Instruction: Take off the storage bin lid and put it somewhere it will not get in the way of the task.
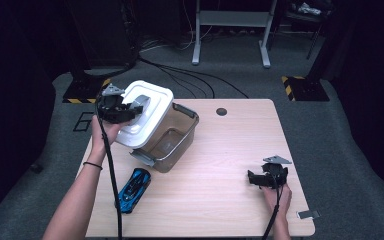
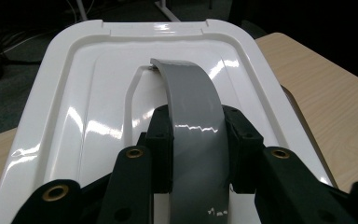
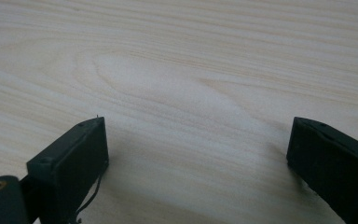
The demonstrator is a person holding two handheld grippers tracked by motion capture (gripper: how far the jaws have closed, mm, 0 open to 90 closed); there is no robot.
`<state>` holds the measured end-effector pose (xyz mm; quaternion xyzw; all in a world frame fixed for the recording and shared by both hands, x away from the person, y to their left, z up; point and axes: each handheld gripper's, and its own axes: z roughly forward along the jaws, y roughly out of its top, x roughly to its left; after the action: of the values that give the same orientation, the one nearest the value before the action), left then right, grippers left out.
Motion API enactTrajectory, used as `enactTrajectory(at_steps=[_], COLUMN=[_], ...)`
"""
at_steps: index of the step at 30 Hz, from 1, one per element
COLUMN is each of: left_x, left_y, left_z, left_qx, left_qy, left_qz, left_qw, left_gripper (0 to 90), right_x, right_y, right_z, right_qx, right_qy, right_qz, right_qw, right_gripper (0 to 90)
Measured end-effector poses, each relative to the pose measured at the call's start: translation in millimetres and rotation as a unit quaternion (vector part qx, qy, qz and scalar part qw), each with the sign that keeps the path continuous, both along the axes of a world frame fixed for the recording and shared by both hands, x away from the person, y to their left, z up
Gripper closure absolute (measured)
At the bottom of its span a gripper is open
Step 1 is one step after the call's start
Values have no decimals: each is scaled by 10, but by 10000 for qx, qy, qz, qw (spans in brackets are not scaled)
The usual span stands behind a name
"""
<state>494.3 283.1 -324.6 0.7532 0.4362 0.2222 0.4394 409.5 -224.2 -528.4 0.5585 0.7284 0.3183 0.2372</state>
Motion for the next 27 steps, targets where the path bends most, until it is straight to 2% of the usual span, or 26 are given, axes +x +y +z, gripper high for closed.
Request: enactTrajectory(at_steps=[7,13,14,19,20,25,26,27], left_x=[6,24,22,28,36,35,31,25], left_y=[180,299,349,468,521,607,645,674], left_z=[-21,-35,-47,-90,-128,-202,-230,-235], left_qx=[-56,11,-3,-53,-79,-49,-108,-41], left_qy=[38,49,50,75,94,135,130,153], left_qz=[247,463,577,802,919,1086,1169,1182], left_qw=[9997,9989,9983,9967,9957,9940,9930,9929], left_gripper=[675,675,675,675,675,675,675,675], right_x=[2,1,2,2,2,2,1,2], right_y=[1,1,1,0,0,0,0,0], right_z=[1,1,0,0,0,0,1,0], right_qx=[-13,-14,-10,-9,-8,-10,-13,-10], right_qy=[8,8,3,2,3,1,9,1], right_qz=[-6,-5,-5,-3,-4,-2,-4,-3], right_qw=[10000,10000,10000,10000,10000,10000,10000,10000], right_gripper=[45,45,46,46,46,46,46,46])
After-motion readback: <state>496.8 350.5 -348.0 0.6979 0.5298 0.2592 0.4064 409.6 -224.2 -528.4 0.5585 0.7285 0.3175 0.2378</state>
